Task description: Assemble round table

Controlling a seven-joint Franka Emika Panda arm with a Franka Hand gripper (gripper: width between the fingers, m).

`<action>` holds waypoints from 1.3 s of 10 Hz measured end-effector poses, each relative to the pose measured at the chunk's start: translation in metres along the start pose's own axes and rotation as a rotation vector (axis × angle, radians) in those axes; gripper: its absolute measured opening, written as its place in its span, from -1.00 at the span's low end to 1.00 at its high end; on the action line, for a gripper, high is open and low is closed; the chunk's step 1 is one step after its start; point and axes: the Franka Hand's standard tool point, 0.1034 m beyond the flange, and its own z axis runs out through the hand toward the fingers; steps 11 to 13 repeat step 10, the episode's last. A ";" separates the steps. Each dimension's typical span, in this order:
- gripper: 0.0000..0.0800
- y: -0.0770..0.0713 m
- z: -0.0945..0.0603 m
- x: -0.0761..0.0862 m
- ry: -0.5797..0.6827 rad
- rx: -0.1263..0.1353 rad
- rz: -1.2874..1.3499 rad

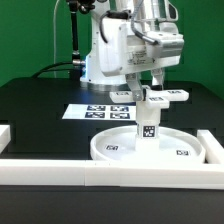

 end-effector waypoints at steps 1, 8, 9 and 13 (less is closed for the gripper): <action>0.11 0.000 0.000 0.000 -0.016 0.017 0.091; 0.60 0.000 -0.020 -0.006 -0.062 0.009 0.056; 0.62 0.000 -0.033 -0.009 -0.079 0.012 0.042; 0.62 0.002 -0.039 -0.013 -0.089 0.010 0.035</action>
Offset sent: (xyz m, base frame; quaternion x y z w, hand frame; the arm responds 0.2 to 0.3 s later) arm 0.0000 0.0000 0.0000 0.0000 0.0000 0.1938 0.9810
